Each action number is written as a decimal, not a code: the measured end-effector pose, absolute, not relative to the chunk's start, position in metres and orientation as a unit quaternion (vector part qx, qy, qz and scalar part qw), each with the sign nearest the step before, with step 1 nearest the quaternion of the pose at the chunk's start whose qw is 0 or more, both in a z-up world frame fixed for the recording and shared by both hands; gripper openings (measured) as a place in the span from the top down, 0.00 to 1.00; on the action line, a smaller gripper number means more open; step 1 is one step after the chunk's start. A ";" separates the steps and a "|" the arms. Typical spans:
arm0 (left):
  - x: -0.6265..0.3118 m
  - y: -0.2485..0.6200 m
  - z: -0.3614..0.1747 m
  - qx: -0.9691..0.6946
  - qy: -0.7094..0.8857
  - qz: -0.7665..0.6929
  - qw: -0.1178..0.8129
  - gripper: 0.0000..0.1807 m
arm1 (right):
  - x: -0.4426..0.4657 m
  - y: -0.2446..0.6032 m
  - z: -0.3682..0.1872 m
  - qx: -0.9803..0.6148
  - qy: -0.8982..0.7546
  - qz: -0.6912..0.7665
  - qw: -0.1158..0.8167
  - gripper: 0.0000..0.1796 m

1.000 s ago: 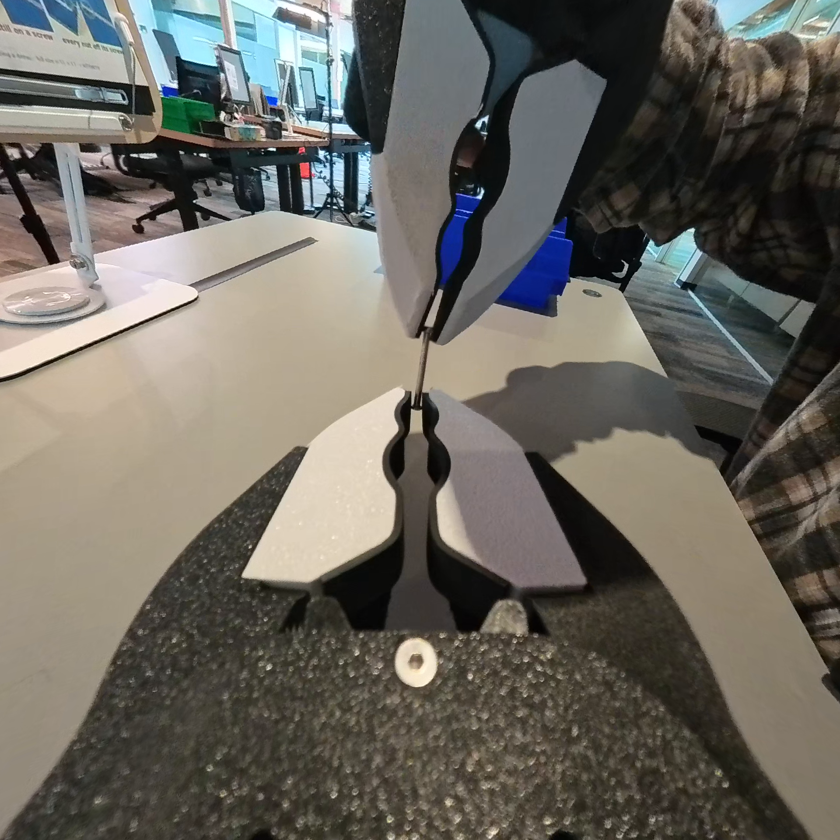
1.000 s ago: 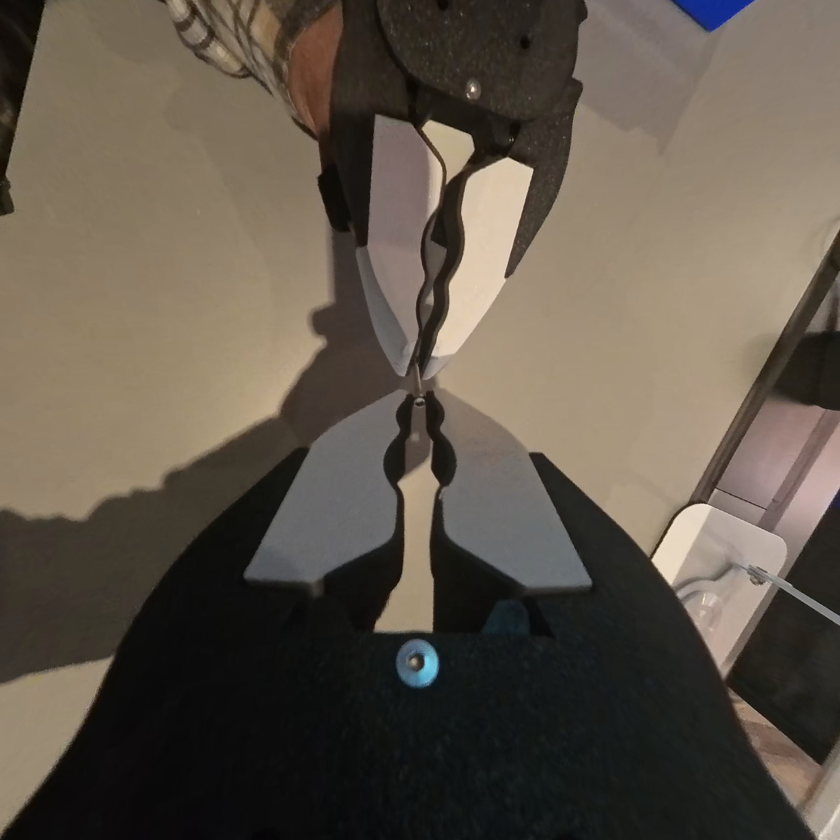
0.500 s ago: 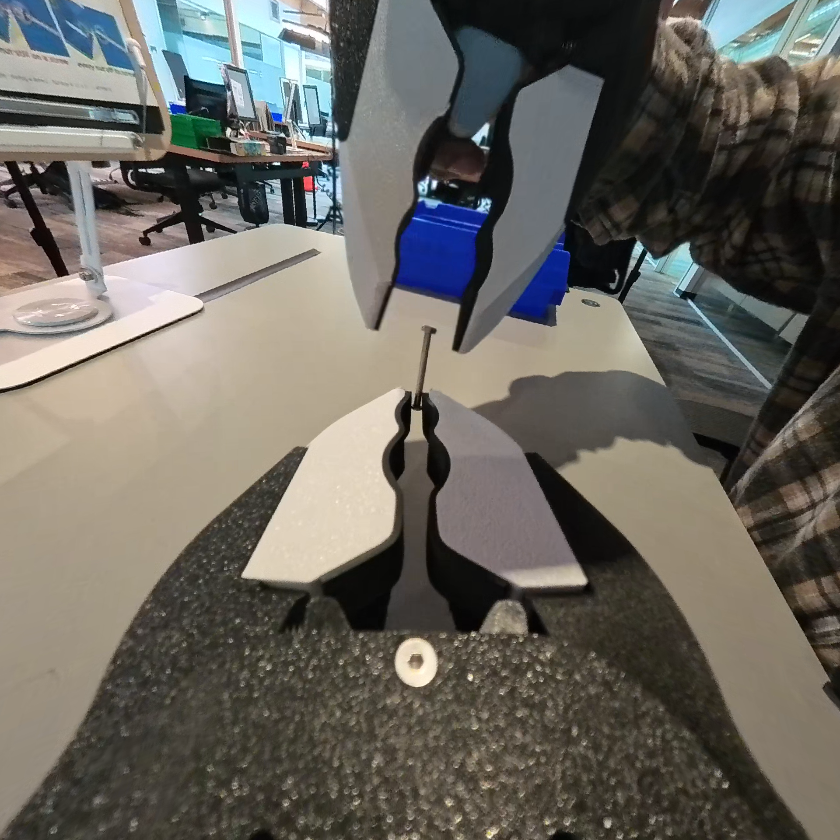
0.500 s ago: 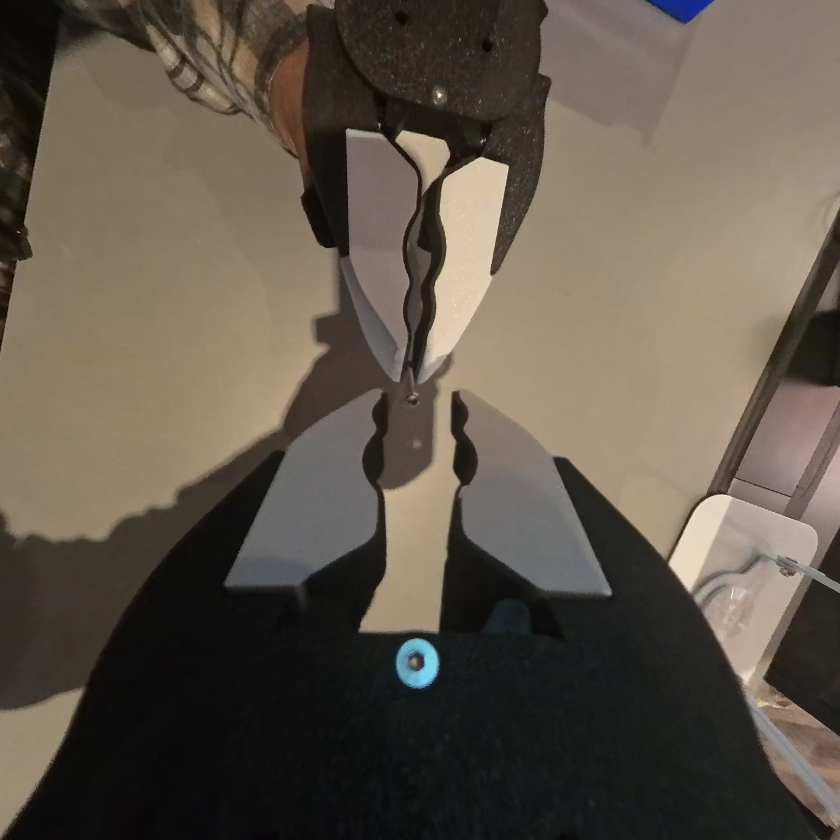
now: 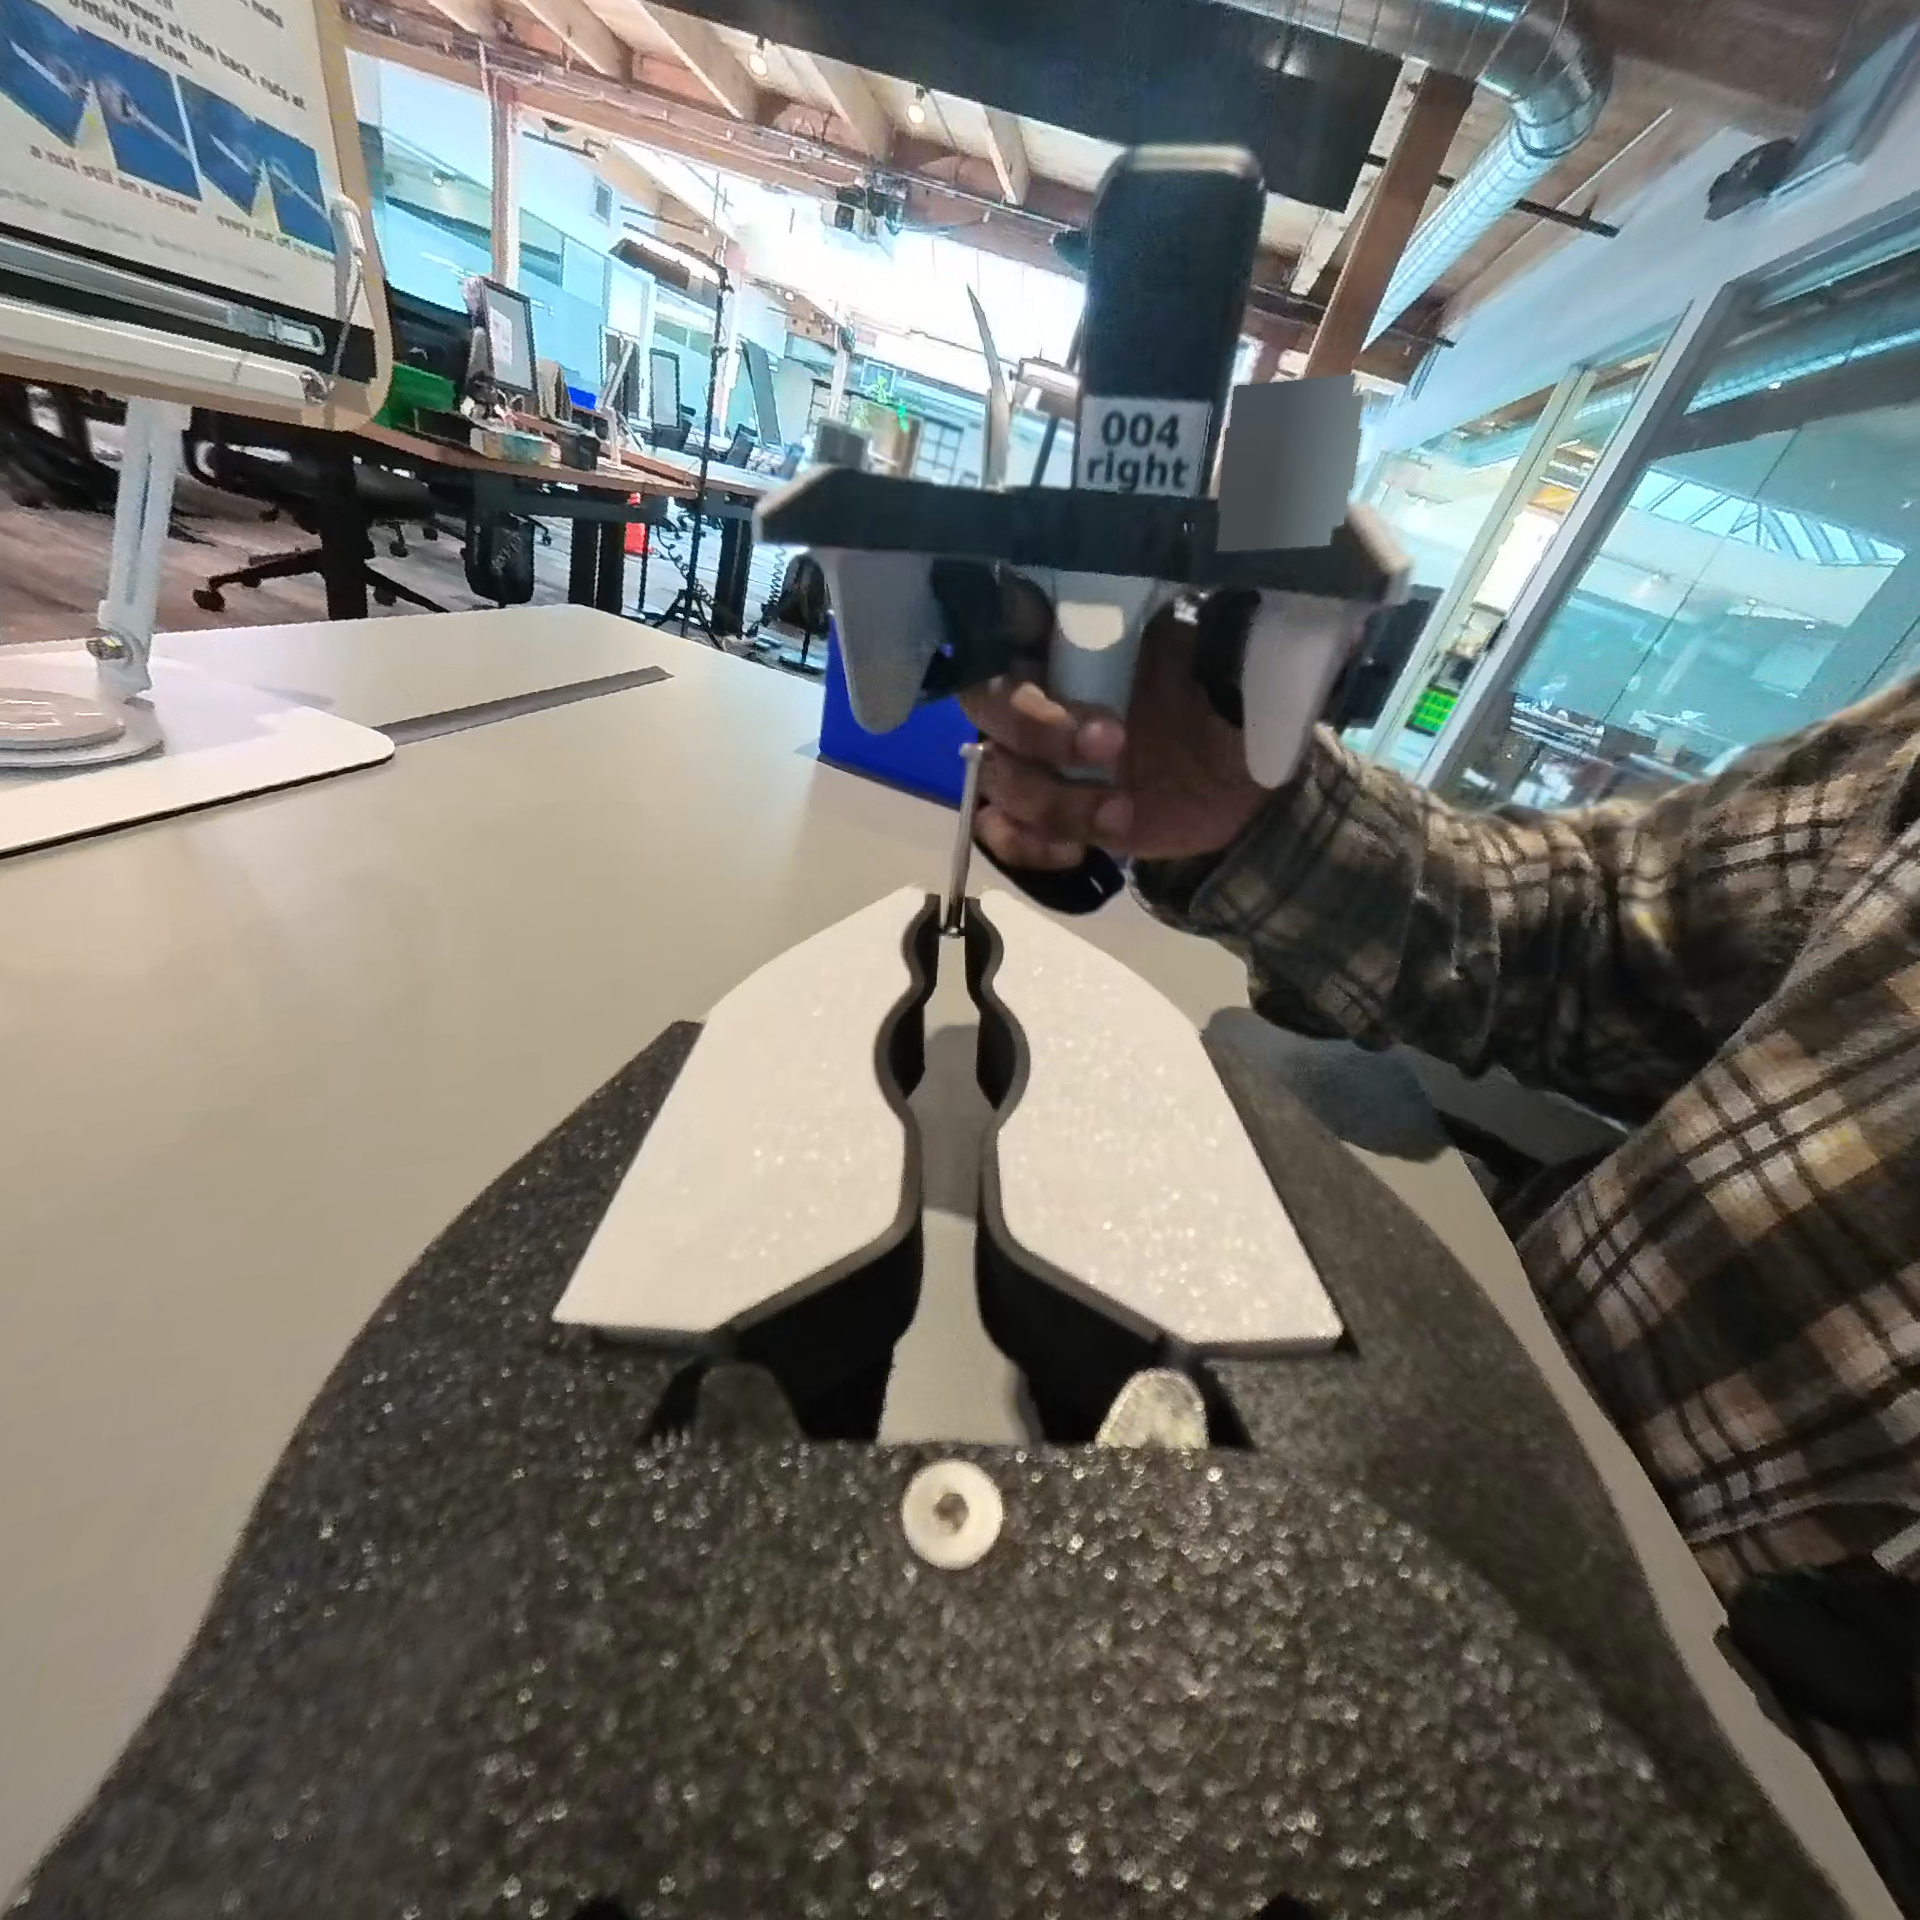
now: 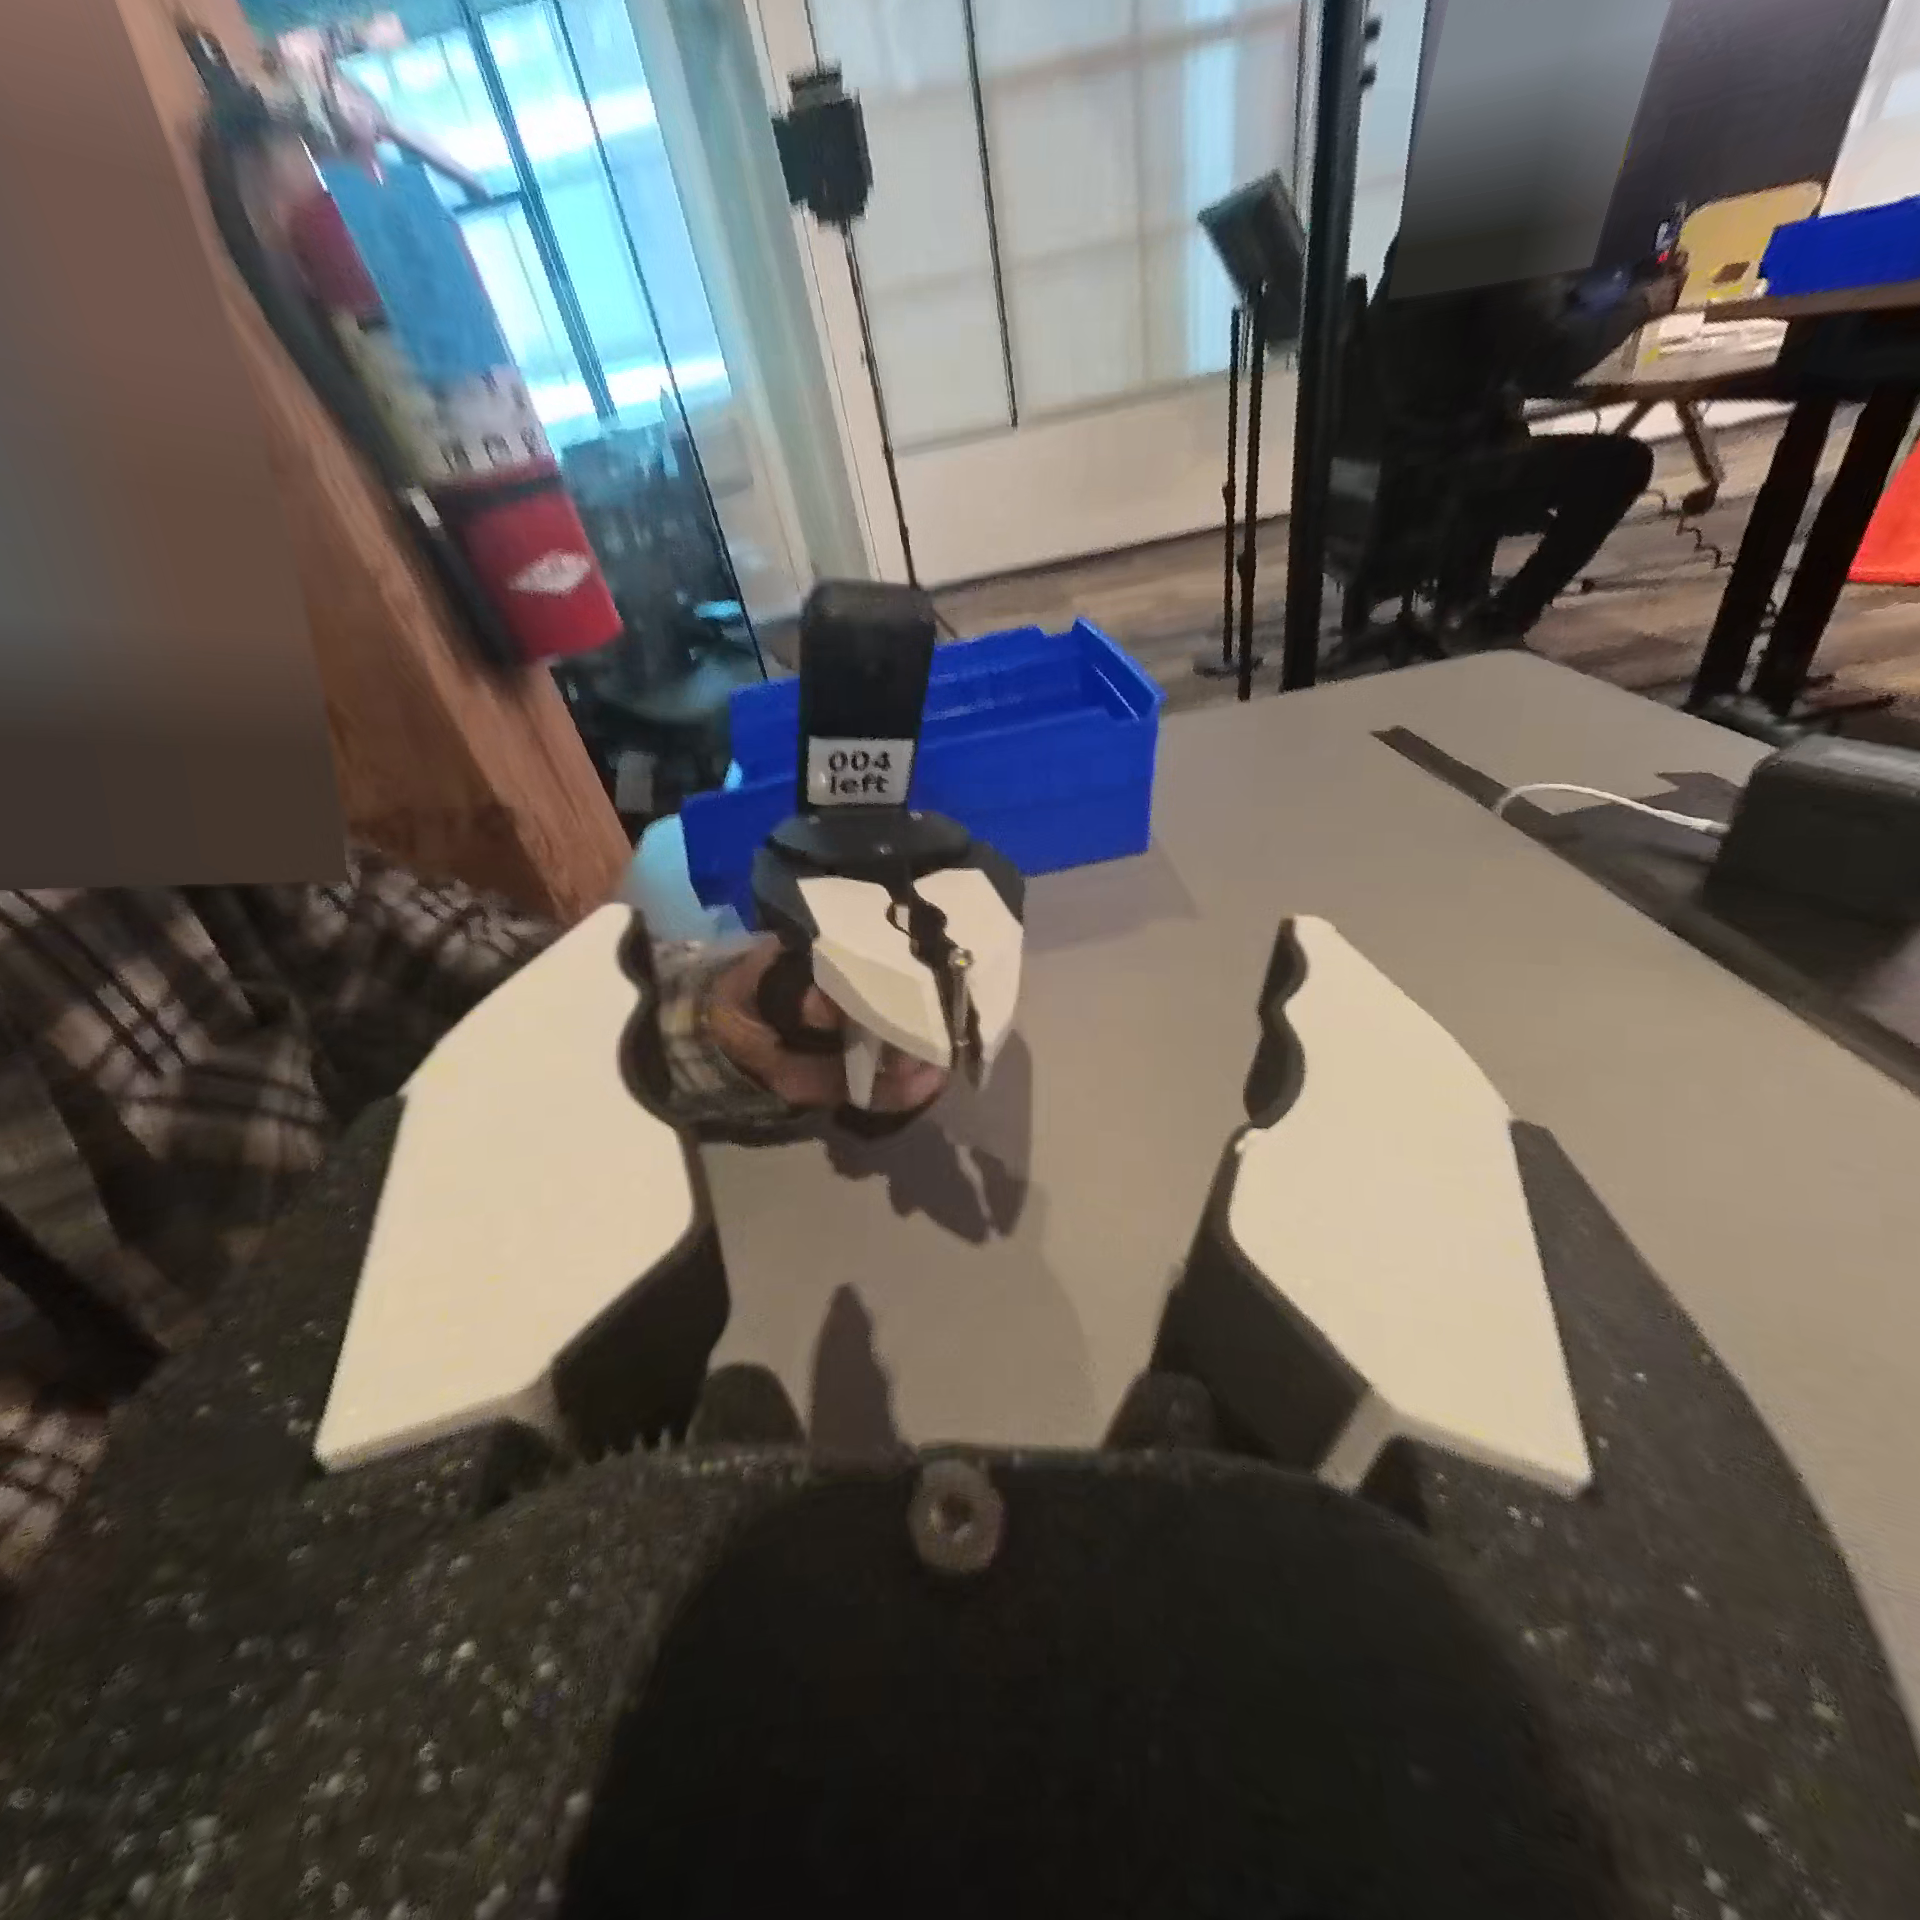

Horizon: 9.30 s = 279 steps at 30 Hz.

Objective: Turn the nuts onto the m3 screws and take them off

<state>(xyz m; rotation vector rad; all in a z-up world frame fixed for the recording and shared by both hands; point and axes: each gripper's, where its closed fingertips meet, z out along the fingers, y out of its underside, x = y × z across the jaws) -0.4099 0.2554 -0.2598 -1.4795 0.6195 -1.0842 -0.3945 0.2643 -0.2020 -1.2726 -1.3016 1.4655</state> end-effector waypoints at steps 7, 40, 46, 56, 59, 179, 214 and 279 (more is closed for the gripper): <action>-0.406 0.253 -0.260 -0.626 0.268 -0.468 0.563 0.98 | -0.405 0.240 -0.204 -0.481 -0.520 0.595 0.380 0.38; -0.409 0.253 -0.256 -0.623 0.257 -0.474 0.567 0.98 | -0.424 0.201 -0.223 -0.451 -0.551 0.609 0.349 0.38; -0.409 0.253 -0.256 -0.622 0.258 -0.473 0.568 0.98 | -0.422 0.204 -0.221 -0.453 -0.548 0.605 0.358 0.37; -0.410 0.254 -0.256 -0.624 0.255 -0.470 0.570 0.98 | -0.425 0.204 -0.225 -0.454 -0.564 0.563 0.398 0.36; -0.412 0.255 -0.256 -0.625 0.251 -0.468 0.572 0.98 | -0.426 0.200 -0.226 -0.453 -0.567 0.563 0.395 0.36; -0.397 0.243 -0.256 -0.612 0.327 -0.409 0.593 0.98 | -0.406 0.238 -0.230 -0.521 -0.532 0.507 0.433 0.97; -0.398 0.244 -0.255 -0.608 0.301 -0.449 0.581 0.98 | -0.408 0.241 -0.230 -0.505 -0.508 0.535 0.448 0.97; -0.411 0.253 -0.251 -0.624 0.261 -0.435 0.594 0.98 | -0.425 0.213 -0.225 -0.492 -0.493 0.526 0.489 0.49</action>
